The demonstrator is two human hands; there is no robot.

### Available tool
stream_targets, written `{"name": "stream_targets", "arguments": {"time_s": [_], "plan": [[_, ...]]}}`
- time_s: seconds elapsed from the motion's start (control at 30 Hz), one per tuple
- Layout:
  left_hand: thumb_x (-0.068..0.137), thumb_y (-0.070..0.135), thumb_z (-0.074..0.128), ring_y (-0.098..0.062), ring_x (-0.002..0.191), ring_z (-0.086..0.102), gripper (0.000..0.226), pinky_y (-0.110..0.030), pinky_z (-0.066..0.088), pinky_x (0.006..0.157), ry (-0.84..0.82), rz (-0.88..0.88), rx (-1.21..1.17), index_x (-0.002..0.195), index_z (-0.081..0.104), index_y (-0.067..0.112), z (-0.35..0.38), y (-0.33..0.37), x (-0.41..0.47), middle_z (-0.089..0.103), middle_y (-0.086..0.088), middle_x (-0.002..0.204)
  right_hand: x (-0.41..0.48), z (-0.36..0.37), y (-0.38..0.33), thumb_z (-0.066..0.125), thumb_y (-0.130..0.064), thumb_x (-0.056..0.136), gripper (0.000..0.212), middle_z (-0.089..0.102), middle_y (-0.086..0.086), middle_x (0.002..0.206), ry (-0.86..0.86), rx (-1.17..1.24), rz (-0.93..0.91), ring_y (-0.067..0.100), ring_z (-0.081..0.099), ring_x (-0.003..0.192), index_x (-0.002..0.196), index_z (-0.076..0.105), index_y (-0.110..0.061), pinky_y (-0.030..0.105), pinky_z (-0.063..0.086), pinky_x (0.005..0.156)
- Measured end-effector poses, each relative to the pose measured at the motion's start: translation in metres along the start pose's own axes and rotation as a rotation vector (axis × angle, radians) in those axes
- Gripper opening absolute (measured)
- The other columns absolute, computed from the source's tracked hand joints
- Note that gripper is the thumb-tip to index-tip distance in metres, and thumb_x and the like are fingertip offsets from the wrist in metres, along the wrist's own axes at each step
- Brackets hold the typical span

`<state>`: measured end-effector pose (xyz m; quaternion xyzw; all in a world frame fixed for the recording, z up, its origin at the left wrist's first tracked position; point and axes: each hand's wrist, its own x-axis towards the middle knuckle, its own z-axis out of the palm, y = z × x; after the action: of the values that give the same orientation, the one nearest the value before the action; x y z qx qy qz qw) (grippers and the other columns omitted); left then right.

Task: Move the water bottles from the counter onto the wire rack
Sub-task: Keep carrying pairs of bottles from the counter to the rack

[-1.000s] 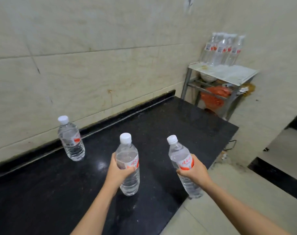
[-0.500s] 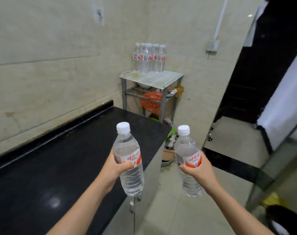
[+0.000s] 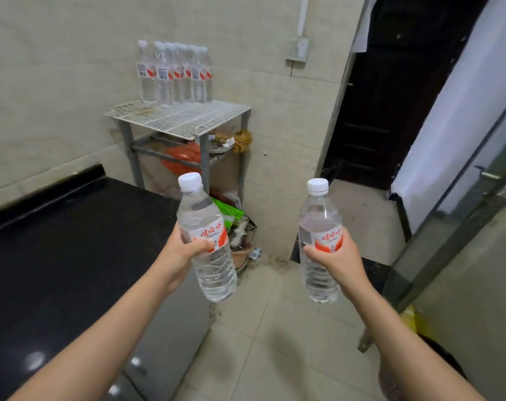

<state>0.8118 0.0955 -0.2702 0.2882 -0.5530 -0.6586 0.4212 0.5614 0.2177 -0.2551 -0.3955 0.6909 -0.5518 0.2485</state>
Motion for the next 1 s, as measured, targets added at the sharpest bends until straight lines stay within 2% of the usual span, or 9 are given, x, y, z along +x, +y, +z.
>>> {"name": "stream_targets", "arguments": {"time_s": [0.27, 0.33, 0.47, 0.57, 0.67, 0.77, 0.83, 0.9, 1.0], "plan": [[0.045, 0.012, 0.077, -0.017, 0.087, 0.065, 0.081, -0.026, 0.056, 0.073, 0.0, 0.036, -0.063, 0.12, 0.045, 0.013, -0.011, -0.014, 0.136, 0.063, -0.008, 0.099, 0.131, 0.017, 0.002, 0.079, -0.01, 0.067, 0.054, 0.06, -0.007, 0.097, -0.042, -0.008, -0.026, 0.006, 0.058, 0.087, 0.109, 0.048, -0.022, 0.018, 0.047, 0.068], [0.035, 0.021, 0.086, -0.02, 0.089, 0.065, 0.093, -0.026, 0.057, 0.07, -0.011, 0.009, -0.088, 0.119, 0.047, 0.012, -0.011, -0.017, 0.18, 0.064, -0.009, 0.1, 0.172, 0.022, -0.001, 0.079, -0.008, 0.066, 0.051, 0.061, -0.007, 0.096, -0.042, -0.02, -0.038, 0.004, 0.058, 0.086, 0.104, 0.049, -0.025, 0.014, 0.046, 0.064], [0.034, 0.019, 0.074, -0.02, 0.084, 0.063, 0.078, -0.022, 0.056, 0.064, 0.019, 0.016, -0.157, 0.108, 0.051, 0.015, -0.004, -0.012, 0.272, 0.064, -0.008, 0.094, 0.26, 0.031, -0.015, 0.08, -0.006, 0.064, 0.051, 0.064, -0.005, 0.098, -0.044, -0.055, -0.069, 0.012, 0.062, 0.091, 0.098, 0.051, -0.031, 0.022, 0.048, 0.071], [0.03, 0.018, 0.082, -0.017, 0.081, 0.067, 0.085, -0.023, 0.056, 0.065, -0.02, 0.082, -0.172, 0.11, 0.052, 0.015, -0.006, 0.002, 0.33, 0.069, -0.004, 0.09, 0.316, 0.041, -0.026, 0.079, -0.004, 0.064, 0.05, 0.064, -0.003, 0.097, -0.013, -0.049, -0.095, 0.015, 0.062, 0.09, 0.095, 0.052, -0.031, 0.028, 0.049, 0.075], [0.046, 0.007, 0.078, -0.013, 0.077, 0.069, 0.064, -0.024, 0.056, 0.066, -0.022, 0.166, -0.219, 0.105, 0.055, 0.016, -0.012, 0.023, 0.377, 0.073, 0.001, 0.083, 0.359, 0.052, -0.03, 0.08, -0.004, 0.064, 0.052, 0.066, 0.002, 0.099, -0.016, -0.018, -0.107, 0.017, 0.063, 0.09, 0.103, 0.054, -0.023, 0.028, 0.049, 0.074], [0.041, 0.009, 0.076, -0.013, 0.072, 0.069, 0.067, -0.026, 0.057, 0.063, -0.018, 0.251, -0.265, 0.105, 0.054, 0.01, -0.023, 0.047, 0.409, 0.073, 0.001, 0.079, 0.397, 0.067, -0.036, 0.084, -0.013, 0.056, 0.054, 0.066, 0.001, 0.096, -0.039, 0.002, -0.128, 0.016, 0.063, 0.086, 0.1, 0.055, -0.024, 0.024, 0.048, 0.069], [0.044, 0.012, 0.069, -0.011, 0.069, 0.069, 0.058, -0.026, 0.057, 0.063, 0.025, 0.309, -0.261, 0.1, 0.056, 0.01, -0.034, 0.063, 0.427, 0.073, 0.002, 0.075, 0.426, 0.079, -0.042, 0.084, -0.008, 0.058, 0.05, 0.066, -0.001, 0.092, -0.067, 0.031, -0.157, 0.016, 0.063, 0.082, 0.094, 0.054, -0.027, 0.023, 0.048, 0.067], [0.047, 0.01, 0.064, -0.009, 0.067, 0.069, 0.05, -0.025, 0.057, 0.063, 0.093, 0.354, -0.221, 0.097, 0.055, 0.011, -0.045, 0.08, 0.444, 0.073, 0.003, 0.073, 0.458, 0.092, -0.05, 0.08, 0.0, 0.062, 0.047, 0.065, -0.005, 0.088, -0.102, 0.076, -0.196, 0.006, 0.064, 0.075, 0.09, 0.053, -0.027, 0.017, 0.05, 0.064], [0.049, 0.008, 0.075, -0.01, 0.073, 0.069, 0.064, -0.029, 0.058, 0.069, 0.213, 0.411, -0.145, 0.108, 0.05, 0.009, -0.067, 0.098, 0.469, 0.073, 0.004, 0.077, 0.514, 0.116, -0.065, 0.083, -0.008, 0.053, 0.048, 0.065, -0.009, 0.088, -0.16, 0.158, -0.254, -0.005, 0.063, 0.068, 0.088, 0.055, -0.027, 0.009, 0.05, 0.059]]}}
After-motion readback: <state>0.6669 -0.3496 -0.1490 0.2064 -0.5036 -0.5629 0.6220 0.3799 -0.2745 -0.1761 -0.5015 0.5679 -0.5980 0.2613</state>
